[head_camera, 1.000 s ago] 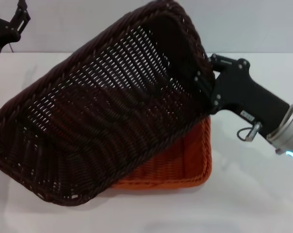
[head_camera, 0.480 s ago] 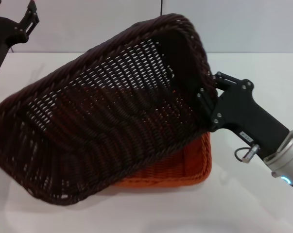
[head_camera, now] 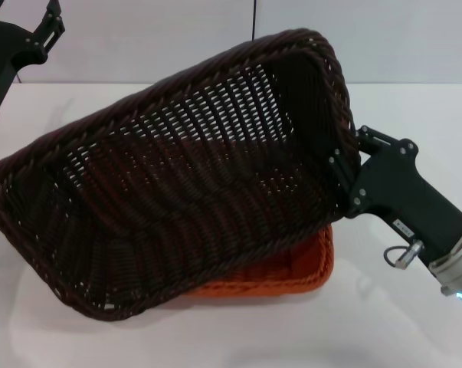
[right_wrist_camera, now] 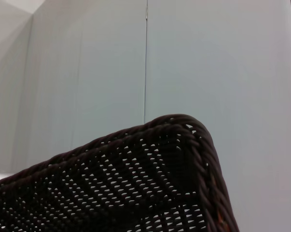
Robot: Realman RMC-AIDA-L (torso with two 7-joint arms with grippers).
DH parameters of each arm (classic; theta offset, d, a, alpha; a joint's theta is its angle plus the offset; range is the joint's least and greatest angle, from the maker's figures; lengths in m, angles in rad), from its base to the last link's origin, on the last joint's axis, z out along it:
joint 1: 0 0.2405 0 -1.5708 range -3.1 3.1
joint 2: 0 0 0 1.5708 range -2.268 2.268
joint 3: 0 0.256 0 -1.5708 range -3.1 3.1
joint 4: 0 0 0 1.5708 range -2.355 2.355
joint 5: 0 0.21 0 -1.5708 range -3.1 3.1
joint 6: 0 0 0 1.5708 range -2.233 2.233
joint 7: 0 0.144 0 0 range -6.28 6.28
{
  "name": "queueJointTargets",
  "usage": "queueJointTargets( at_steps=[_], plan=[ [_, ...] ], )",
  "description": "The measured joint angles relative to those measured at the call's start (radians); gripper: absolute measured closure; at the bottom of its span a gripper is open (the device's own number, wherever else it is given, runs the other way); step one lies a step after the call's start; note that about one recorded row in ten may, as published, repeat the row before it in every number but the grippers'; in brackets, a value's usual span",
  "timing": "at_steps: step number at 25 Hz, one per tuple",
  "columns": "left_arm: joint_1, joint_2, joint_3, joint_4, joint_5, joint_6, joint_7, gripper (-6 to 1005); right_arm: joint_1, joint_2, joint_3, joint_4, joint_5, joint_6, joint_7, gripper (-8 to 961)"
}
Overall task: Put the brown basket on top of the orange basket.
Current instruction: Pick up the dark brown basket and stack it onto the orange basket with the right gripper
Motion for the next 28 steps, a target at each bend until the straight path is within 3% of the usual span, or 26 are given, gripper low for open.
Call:
queueJointTargets(
  at_steps=[14, 28],
  plan=[
    [-0.003, -0.003, 0.024, 0.000, 0.000, -0.007, 0.000, 167, -0.089, 0.000, -0.010, 0.017, -0.001, 0.033, -0.004, 798],
    [-0.008, -0.006, 0.035, 0.000, 0.000, 0.001, -0.010, 167, -0.045, 0.000, 0.087, 0.119, 0.000, 0.029, 0.082, 798]
  ],
)
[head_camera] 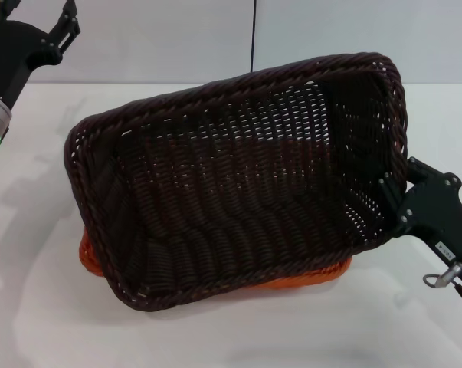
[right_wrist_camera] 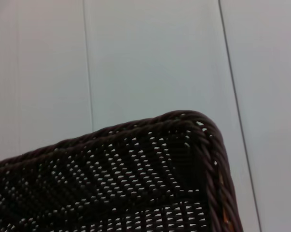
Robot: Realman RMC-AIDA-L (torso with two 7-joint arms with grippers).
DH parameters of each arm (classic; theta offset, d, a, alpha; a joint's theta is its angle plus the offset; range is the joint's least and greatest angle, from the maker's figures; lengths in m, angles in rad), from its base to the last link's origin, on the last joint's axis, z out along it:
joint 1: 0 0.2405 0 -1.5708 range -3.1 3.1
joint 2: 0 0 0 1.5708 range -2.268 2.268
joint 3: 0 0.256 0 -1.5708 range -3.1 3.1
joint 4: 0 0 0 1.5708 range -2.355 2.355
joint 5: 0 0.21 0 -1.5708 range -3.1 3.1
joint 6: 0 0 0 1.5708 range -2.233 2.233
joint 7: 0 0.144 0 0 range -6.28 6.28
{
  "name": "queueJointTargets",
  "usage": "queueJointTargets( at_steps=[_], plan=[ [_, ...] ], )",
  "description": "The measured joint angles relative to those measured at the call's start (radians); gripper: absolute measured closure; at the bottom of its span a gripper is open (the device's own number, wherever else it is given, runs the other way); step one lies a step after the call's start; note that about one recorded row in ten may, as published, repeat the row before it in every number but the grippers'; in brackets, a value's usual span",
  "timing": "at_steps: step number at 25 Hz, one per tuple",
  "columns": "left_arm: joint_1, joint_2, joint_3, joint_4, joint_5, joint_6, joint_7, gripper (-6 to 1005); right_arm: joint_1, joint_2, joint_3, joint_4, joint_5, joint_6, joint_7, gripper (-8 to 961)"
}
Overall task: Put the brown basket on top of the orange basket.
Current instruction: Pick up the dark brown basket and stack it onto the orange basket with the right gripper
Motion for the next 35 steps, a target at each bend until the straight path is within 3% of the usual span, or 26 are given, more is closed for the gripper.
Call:
queueJointTargets(
  at_steps=[16, 35],
  plan=[
    [0.001, -0.001, 0.004, -0.008, -0.003, 0.007, -0.004, 167, 0.102, 0.000, 0.040, 0.030, 0.001, -0.141, 0.034, 801],
    [0.006, 0.000, -0.007, -0.008, -0.011, 0.009, -0.006, 167, 0.303, -0.011, 0.064, 0.085, -0.001, -0.302, 0.077, 800]
  ],
)
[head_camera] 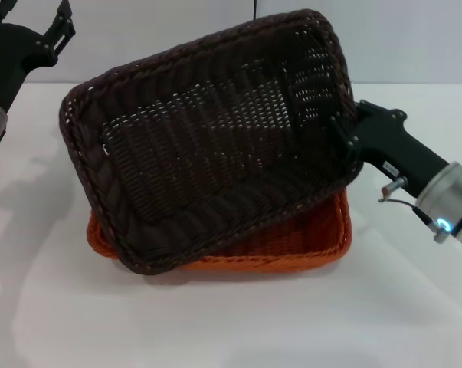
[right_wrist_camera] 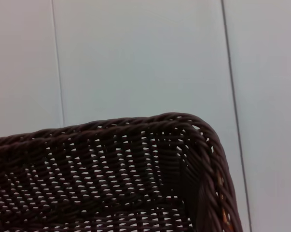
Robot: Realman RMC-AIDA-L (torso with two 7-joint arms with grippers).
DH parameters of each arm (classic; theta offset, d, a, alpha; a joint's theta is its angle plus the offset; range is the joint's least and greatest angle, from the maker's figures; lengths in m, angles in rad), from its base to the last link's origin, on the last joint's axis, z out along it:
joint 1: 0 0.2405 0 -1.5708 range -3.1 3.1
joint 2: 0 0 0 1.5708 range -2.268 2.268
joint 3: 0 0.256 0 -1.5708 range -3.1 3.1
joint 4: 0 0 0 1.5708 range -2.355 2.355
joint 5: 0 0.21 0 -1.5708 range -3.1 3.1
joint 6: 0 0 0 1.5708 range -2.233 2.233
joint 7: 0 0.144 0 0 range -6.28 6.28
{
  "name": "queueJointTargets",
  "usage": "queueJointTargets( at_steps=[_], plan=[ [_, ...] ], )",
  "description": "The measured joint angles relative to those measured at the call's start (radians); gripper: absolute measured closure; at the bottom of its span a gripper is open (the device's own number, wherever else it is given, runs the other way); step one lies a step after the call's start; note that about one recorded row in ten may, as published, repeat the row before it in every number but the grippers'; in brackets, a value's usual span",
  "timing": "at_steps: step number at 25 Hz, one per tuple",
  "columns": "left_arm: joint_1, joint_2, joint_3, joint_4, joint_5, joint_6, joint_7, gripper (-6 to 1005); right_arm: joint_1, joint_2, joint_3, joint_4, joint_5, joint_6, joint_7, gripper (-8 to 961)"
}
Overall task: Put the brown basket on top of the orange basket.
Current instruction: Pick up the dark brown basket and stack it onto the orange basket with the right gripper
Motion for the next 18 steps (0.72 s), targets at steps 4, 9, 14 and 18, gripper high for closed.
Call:
queueJointTargets(
  at_steps=[4, 9, 14, 18],
  plan=[
    [-0.001, 0.000, -0.008, 0.000, -0.001, 0.000, 0.000, 167, 0.051, -0.006, -0.003, 0.014, -0.002, -0.030, 0.017, 801],
    [-0.001, 0.000, -0.012, 0.000, -0.007, 0.000, 0.000, 167, 0.133, -0.022, -0.001, 0.053, -0.009, -0.076, 0.059, 801],
    [0.004, 0.000, -0.012, 0.001, -0.023, 0.000, 0.000, 167, 0.148, -0.029, 0.001, 0.051, -0.010, -0.079, 0.071, 801],
    [0.009, 0.002, -0.012, 0.005, -0.026, 0.000, 0.000, 167, 0.045, -0.029, 0.001, -0.066, -0.013, -0.062, 0.070, 801]
  ],
)
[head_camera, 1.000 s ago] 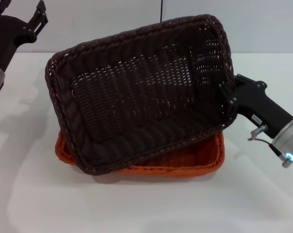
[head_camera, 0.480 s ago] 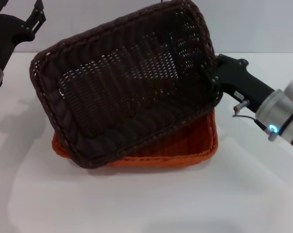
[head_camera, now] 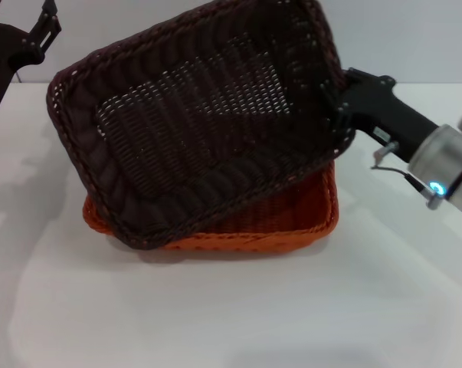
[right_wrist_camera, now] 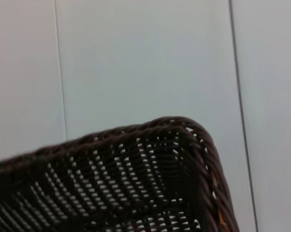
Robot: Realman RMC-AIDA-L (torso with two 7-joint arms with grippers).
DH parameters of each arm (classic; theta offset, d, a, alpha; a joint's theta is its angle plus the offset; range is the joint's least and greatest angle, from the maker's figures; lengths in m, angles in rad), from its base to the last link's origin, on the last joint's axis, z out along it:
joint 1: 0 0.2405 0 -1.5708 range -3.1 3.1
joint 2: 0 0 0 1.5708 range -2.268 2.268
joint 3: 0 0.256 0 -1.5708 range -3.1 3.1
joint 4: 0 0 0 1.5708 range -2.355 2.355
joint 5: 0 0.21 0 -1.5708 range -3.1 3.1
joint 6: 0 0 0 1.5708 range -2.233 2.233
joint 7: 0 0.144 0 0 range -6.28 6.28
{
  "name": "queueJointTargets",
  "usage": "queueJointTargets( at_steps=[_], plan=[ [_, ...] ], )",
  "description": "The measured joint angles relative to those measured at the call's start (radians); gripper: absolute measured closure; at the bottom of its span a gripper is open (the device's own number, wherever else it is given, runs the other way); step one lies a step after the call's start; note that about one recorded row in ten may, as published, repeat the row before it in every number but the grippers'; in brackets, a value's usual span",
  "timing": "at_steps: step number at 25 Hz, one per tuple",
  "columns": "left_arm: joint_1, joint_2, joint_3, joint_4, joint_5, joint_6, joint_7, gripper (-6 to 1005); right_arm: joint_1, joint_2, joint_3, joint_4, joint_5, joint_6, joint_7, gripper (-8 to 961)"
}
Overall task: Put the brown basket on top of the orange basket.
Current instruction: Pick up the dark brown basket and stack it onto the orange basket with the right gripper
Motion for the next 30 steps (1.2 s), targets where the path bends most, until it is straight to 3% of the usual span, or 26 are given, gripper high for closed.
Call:
queueJointTargets(
  at_steps=[6, 11, 21, 30],
  plan=[
    [-0.002, 0.001, 0.006, 0.001, 0.000, -0.002, 0.002, 167, -0.199, 0.023, 0.001, -0.229, -0.053, 0.039, -0.014, 800],
    [-0.011, 0.001, 0.010, 0.001, 0.005, -0.005, 0.003, 167, -0.276, 0.032, -0.012, -0.266, -0.044, 0.154, -0.019, 801],
    [-0.029, -0.002, 0.034, 0.000, 0.009, -0.009, 0.008, 167, -0.324, 0.039, -0.021, -0.161, 0.015, 0.334, -0.017, 800],
    [-0.037, -0.001, 0.033, 0.003, 0.003, -0.013, 0.012, 167, -0.280, 0.040, -0.039, -0.110, 0.015, 0.304, -0.084, 800]
  ],
)
